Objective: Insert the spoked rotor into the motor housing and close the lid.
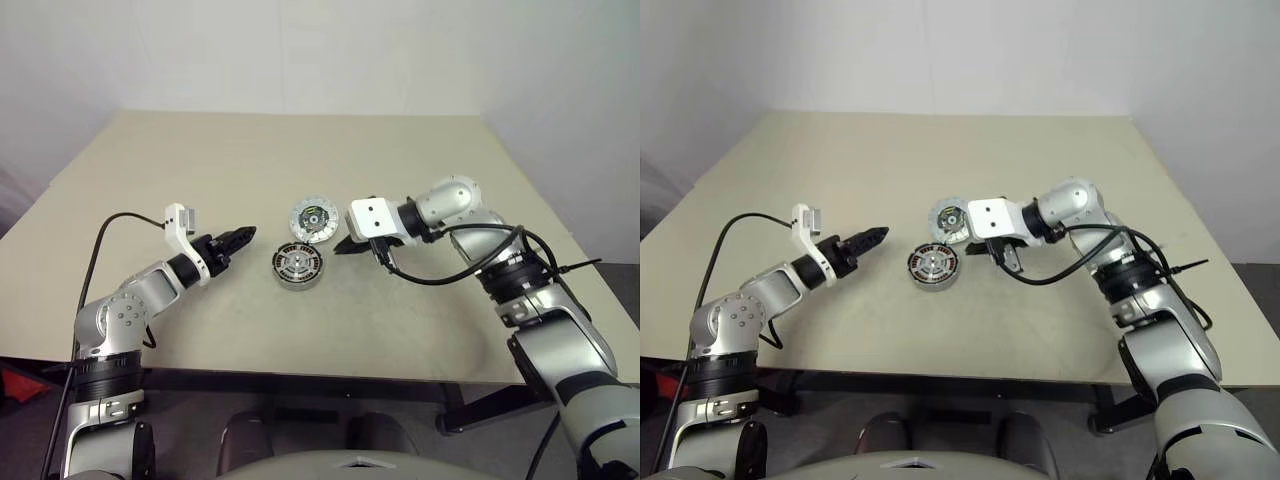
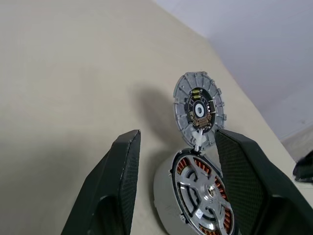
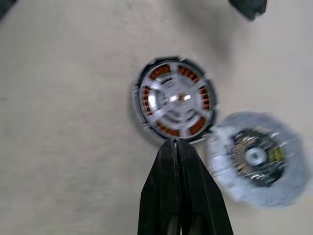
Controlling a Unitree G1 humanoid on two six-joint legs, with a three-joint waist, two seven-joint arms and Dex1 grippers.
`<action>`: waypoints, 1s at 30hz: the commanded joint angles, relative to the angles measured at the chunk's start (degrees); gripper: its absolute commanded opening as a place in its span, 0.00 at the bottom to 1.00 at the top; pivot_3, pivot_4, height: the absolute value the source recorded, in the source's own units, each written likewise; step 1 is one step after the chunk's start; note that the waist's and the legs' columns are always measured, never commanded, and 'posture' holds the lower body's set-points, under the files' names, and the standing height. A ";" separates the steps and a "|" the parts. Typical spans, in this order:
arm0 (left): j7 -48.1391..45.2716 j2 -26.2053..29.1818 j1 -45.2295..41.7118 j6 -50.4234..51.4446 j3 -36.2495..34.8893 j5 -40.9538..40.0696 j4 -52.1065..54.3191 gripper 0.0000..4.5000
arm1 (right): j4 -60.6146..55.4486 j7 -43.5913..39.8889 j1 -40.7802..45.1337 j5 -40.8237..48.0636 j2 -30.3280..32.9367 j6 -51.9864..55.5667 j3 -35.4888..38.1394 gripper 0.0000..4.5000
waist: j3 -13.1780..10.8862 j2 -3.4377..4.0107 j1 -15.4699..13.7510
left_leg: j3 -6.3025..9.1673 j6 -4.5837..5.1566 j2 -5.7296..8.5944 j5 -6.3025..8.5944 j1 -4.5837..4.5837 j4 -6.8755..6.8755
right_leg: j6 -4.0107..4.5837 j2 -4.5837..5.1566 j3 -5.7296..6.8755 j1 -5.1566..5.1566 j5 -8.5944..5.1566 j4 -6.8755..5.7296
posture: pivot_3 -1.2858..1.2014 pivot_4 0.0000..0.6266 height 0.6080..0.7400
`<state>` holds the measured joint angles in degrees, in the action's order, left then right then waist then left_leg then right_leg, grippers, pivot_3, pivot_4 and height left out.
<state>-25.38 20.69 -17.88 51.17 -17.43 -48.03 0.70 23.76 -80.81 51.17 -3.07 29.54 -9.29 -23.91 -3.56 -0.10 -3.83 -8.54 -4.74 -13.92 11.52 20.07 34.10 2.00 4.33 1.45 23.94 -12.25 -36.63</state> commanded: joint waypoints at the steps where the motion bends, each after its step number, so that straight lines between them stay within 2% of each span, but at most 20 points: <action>1: -0.43 -0.31 -0.15 -1.07 -0.01 -0.03 1.74 0.57 | 3.82 0.93 2.57 -2.26 -3.06 -5.04 -2.05 0.00 | 0.00 0.00 -0.07 | 0.00 0.01 0.00 0.01 0.00 0.02 | 0.00 0.00 0.00 0.00 0.00 0.02 | 0.52 0.00 1.00; 5: -0.04 -0.34 1.35 -0.71 -0.70 -0.38 3.29 0.57 | 7.62 2.27 3.42 -4.24 -5.32 -7.70 -3.03 0.00 | -0.02 -0.03 -0.25 | 0.00 0.07 0.02 0.04 0.19 0.06 | 0.02 0.02 0.03 0.12 0.00 0.09 | 0.52 0.00 1.00; 13: 0.32 -0.19 1.94 -0.63 -1.36 -0.48 3.81 0.57 | 12.36 3.16 4.65 -8.69 -4.68 -13.25 -4.10 0.00 | -0.06 -0.10 -0.10 | 0.01 0.10 0.01 0.06 0.16 0.08 | 0.02 0.02 0.04 0.12 0.00 0.06 | 0.52 0.00 1.00; 20: 0.42 -0.88 1.43 -0.87 -0.73 -0.06 3.28 0.57 | 17.74 7.38 4.58 -14.81 -3.20 -14.85 -5.49 0.00 | -0.06 -0.11 -0.14 | 0.00 0.09 0.01 0.05 0.15 0.10 | 0.02 0.02 0.02 0.12 0.00 0.03 | 0.52 0.00 1.00; 27: 0.09 -0.37 1.14 -0.60 -0.82 -0.11 2.92 0.57 | 15.09 7.04 4.96 -12.53 -3.55 -13.49 -3.64 0.00 | -0.07 -0.10 0.02 | 0.00 0.09 0.01 0.06 0.14 0.09 | 0.02 0.01 0.01 0.13 0.00 0.03 | 0.52 0.00 1.00; 30: 0.05 -0.34 0.98 -0.60 -0.80 -0.09 2.78 0.58 | 11.77 4.07 4.82 -10.96 -2.77 -12.76 -3.65 0.13 | -0.07 -0.10 -0.03 | 0.00 0.09 0.00 0.05 0.13 0.09 | 0.02 0.01 0.01 0.13 0.00 0.02 | 0.52 0.00 1.00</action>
<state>-24.81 19.79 -15.59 51.15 -18.00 -47.87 2.52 39.04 -75.22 54.22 -16.06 26.09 -22.34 -29.45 -3.63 -0.21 -3.86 -8.54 -4.64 -13.92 11.57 20.21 34.20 2.02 4.35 1.47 24.07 -12.24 -36.61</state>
